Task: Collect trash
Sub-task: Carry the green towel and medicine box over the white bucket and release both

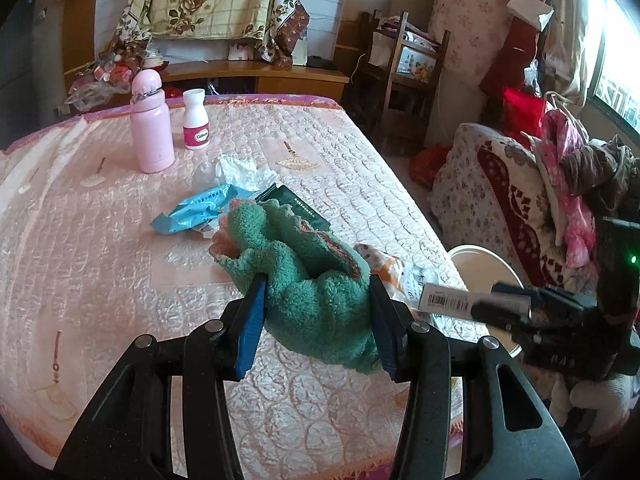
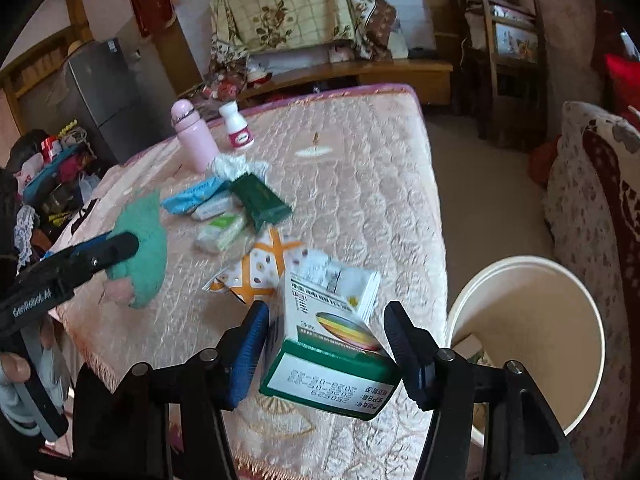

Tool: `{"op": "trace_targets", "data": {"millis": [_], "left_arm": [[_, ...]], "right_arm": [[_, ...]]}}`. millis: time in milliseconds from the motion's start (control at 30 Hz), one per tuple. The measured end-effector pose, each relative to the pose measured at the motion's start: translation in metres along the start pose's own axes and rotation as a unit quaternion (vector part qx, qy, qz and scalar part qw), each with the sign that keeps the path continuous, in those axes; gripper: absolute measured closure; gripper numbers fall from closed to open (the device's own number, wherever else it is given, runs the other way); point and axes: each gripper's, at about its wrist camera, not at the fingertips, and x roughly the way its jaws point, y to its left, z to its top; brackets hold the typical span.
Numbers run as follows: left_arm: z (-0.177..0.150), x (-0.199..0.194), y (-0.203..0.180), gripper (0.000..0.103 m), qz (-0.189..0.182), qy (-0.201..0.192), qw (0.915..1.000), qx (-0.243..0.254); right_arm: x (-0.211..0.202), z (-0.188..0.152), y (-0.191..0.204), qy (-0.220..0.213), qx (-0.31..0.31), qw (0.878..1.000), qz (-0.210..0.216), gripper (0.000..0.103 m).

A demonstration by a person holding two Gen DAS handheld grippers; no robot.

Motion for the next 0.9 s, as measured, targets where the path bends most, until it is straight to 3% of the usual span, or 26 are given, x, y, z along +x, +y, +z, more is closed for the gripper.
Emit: {"op": "trace_targets", "data": {"millis": [233, 300, 600, 633, 667, 900], "left_arm": [[-0.003, 0.002, 0.003, 0.057, 0.0, 0.003, 1.0, -0.005], [-0.004, 0.003, 0.003, 0.057, -0.001, 0.005, 1.0, -0.008], [-0.008, 0.003, -0.007, 0.056, -0.008, 0.011, 0.9999, 0.003], [-0.008, 0.002, -0.008, 0.057, -0.01, 0.011, 0.9999, 0.004], [-0.008, 0.001, -0.01, 0.057, -0.012, 0.01, 0.9999, 0.005], [-0.003, -0.003, -0.026, 0.057, -0.025, 0.004, 0.9995, 0.017]], "right_arm": [[0.01, -0.024, 0.005, 0.057, -0.027, 0.998, 0.022, 0.045], [0.008, -0.029, 0.003, 0.058, -0.021, 0.998, 0.027, 0.032], [0.031, -0.039, 0.02, 0.081, -0.06, 0.995, -0.012, 0.031], [0.034, -0.04, 0.021, 0.084, -0.065, 0.994, -0.019, 0.033], [0.038, -0.041, 0.022, 0.086, -0.068, 0.994, -0.03, 0.05], [0.012, -0.04, 0.007, 0.044, -0.041, 0.998, -0.014, 0.05]]}}
